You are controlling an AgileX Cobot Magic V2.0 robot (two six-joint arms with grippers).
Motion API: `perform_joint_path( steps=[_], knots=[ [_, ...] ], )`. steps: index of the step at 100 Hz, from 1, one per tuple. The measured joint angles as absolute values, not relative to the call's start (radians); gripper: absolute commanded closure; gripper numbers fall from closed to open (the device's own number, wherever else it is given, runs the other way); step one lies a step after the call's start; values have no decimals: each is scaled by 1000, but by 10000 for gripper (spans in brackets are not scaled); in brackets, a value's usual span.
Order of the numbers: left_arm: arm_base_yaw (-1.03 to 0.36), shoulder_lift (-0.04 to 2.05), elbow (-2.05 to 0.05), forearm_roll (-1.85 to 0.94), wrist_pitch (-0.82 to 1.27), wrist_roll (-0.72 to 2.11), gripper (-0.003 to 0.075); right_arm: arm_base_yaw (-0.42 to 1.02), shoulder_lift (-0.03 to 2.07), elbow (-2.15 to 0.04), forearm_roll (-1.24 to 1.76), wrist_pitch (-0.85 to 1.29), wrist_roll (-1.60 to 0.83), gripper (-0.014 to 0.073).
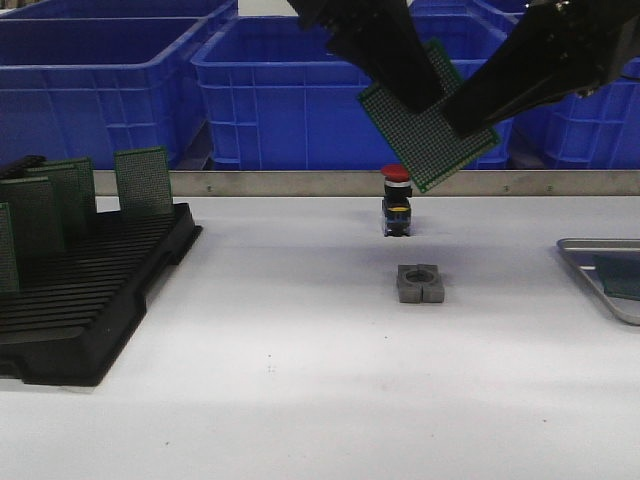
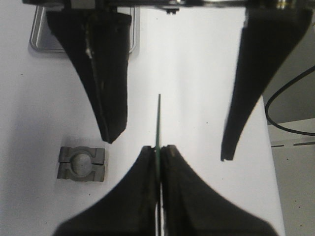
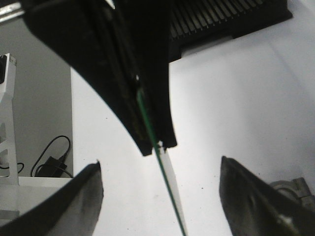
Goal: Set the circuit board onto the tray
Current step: 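Close the right gripper on the second board's edge beside the left gripper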
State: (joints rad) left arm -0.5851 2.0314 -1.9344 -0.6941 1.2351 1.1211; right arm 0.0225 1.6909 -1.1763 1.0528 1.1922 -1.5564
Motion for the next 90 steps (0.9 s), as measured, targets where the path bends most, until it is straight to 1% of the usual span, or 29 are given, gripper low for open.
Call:
perform_joint_path(
  steps=[12,31,37,38,52,66,83,90],
  knots=[
    [-585,2031,-1934,-694,1235,1121,738,32,1691,-1176,1053,1192,-1555,204],
    [-585,2031,-1934,-694,1235,1121,738,36,1691,-1176,1053,1192,-1553,404],
    [-585,2031,-1934,-694,1238,1121,738,38,1691,-1176,1053,1192,-1553,454],
    [-585,2031,-1934,-694,1238,1121,738,38,1691,-1176,1053,1190,-1553,474],
    [-585,2031,-1934,-698,1246,1121,738,38,1691,-1176,1053,1182,-1553,590],
    [-585,2031,-1934,-698,1254,1121,738,38,1691,-1176,1046,1186,-1564,657],
    [-585,2031,-1934,-698,1256,1121,737,38,1691,-1176,1045,1191,-1569,660],
    [-585,2031,-1934,-698,1256,1120,714,38,1691,-1176,1045,1191,-1569,660]
  ],
)
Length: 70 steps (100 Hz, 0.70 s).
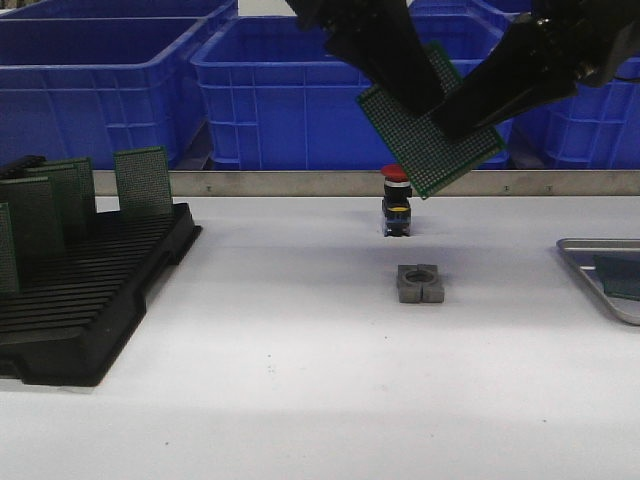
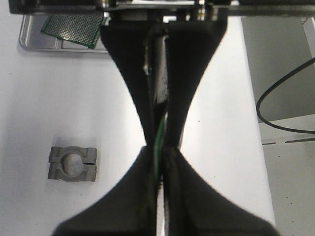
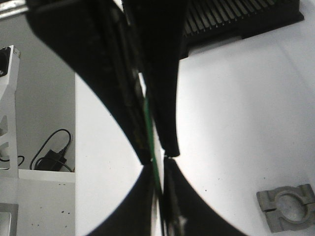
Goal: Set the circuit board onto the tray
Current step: 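Close the right gripper on the second board's edge beside the left gripper, then open the left gripper and carry the board with the right gripper toward the tray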
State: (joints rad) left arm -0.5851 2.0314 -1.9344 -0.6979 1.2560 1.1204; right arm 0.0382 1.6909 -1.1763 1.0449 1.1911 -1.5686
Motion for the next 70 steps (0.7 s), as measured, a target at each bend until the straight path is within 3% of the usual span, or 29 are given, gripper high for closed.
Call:
perform_joint_path(
  steps=[10,22,32,70],
  knots=[
    [-585,2031,-1934,-698,1252,1120,582,38,1691,-1176,1045,1197,-1569,660],
    [-585,2031,-1934,-698,1241,1120,307,38,1691,-1176,1047,1195,-1558,660],
    [-585,2031,-1934,-698,1241,1120,170,38,1691,-1176,1047,1195,-1553,660],
    [-585,2031,-1934,-698,1241,1120,151,-25,1665,-1176,981,1195,-1492,660]
  ],
)
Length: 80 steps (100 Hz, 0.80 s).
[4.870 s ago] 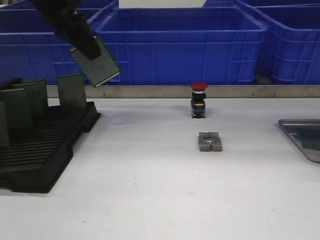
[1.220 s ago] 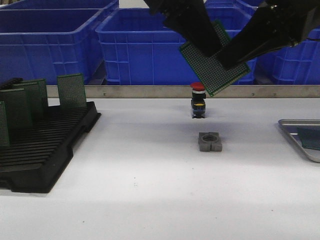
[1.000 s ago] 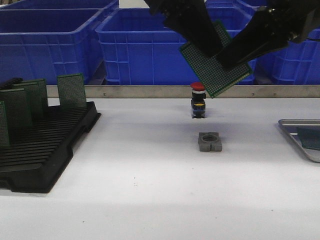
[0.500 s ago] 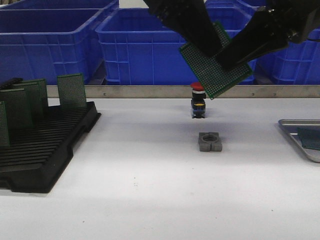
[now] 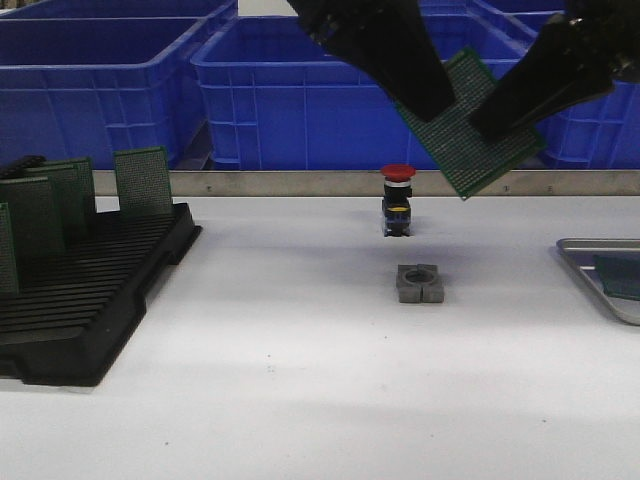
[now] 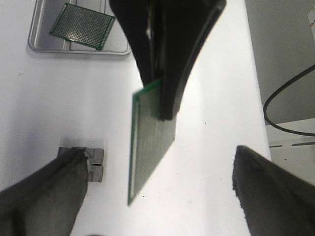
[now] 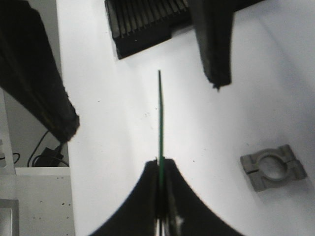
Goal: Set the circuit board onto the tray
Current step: 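Open the left gripper and carry the board with the right gripper toward the tray, then lower the second board onto the metal tray and open the right gripper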
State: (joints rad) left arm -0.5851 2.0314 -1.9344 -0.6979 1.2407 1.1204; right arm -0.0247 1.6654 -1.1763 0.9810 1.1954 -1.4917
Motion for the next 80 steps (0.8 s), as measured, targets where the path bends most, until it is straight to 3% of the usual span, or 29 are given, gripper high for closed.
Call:
perform_joint_path(
  steps=[46,80],
  knots=[
    [-585,2031,-1934,-698,1239,1120,151,-328,1607,-1176,967,1197,-1205,660],
    [-585,2031,-1934,-698,1239,1120,151,-430,1772,-1176,959,1154,-965,660]
  ],
)
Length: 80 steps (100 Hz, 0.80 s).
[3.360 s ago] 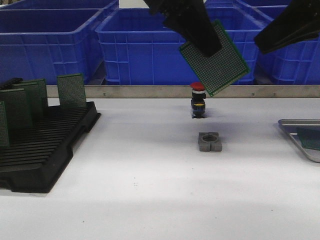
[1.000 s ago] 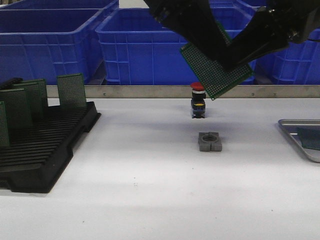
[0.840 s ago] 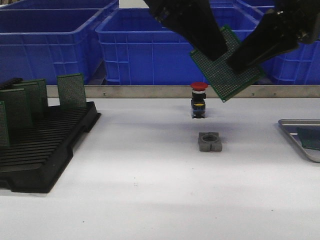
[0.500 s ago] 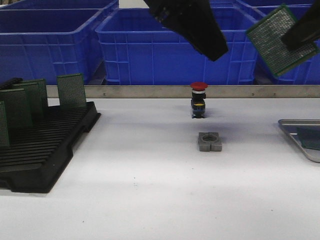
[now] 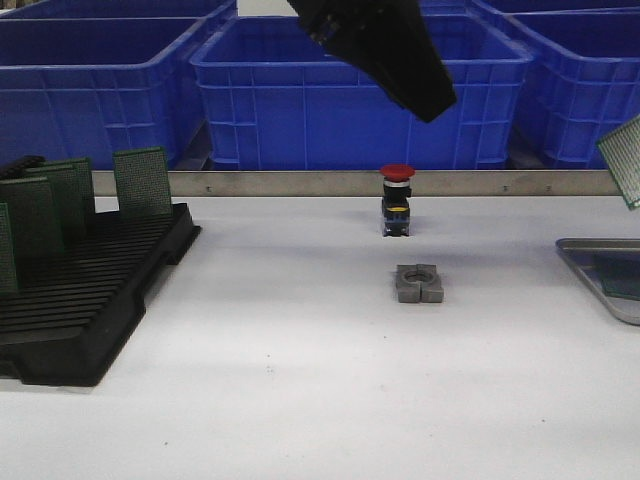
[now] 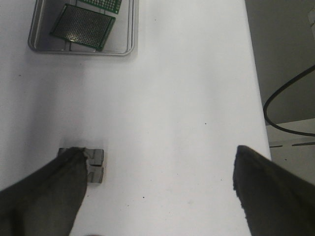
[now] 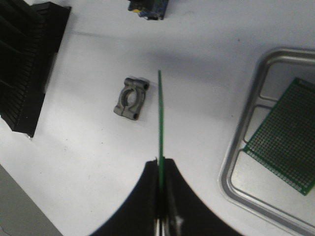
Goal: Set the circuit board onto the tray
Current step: 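Lower the second board onto the metal tray and open the right gripper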
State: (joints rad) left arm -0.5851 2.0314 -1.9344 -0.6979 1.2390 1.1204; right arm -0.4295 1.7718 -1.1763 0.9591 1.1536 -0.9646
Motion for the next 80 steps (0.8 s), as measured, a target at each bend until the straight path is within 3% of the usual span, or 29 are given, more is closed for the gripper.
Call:
perform_joint_path(
  steps=[38,80],
  knots=[
    [-585,2031,-1934,-698,1239,1120,151,-449,1940,-1176,959,1045,-929,660],
    [-585,2031,-1934,-698,1239,1120,151,-451,1959,-1179,959,985,-921,660]
  ],
)
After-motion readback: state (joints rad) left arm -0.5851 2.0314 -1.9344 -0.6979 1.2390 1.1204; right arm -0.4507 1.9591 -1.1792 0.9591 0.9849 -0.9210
